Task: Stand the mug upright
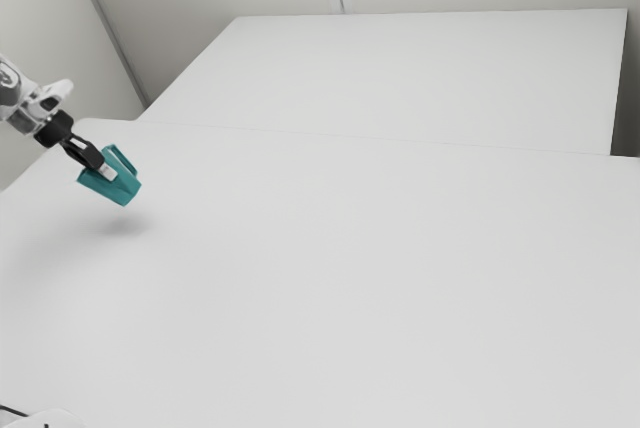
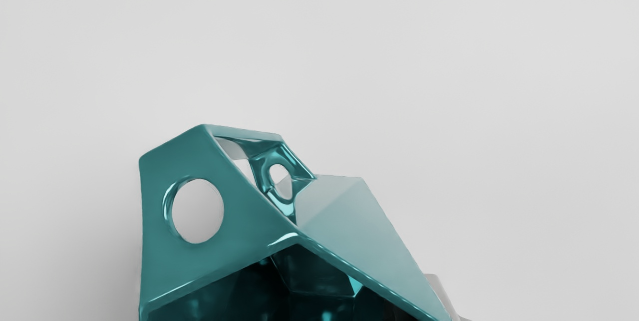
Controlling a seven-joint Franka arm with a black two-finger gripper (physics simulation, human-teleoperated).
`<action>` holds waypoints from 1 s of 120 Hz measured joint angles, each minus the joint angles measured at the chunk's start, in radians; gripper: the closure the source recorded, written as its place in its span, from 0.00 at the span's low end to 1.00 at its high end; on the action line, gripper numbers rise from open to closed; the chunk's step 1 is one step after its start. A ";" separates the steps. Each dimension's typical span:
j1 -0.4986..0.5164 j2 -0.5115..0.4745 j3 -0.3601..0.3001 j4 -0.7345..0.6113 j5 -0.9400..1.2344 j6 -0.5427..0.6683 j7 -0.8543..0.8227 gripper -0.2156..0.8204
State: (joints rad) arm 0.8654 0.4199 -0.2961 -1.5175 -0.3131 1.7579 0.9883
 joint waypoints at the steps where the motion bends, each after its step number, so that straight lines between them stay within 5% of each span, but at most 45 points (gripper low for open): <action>1: 0.001 -0.007 -0.007 -0.009 0.006 0.007 -0.004 0.97; 33: 0.001 -0.203 -0.185 -0.280 0.135 0.215 -0.120 0.97; 72: -0.002 -0.312 -0.393 -0.430 0.226 0.330 -0.325 0.97; 120: -0.035 -0.344 -0.508 -0.501 0.293 0.376 -0.602 0.97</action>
State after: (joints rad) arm 0.8305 0.0763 -0.8041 -2.0186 -0.0202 2.1344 0.3859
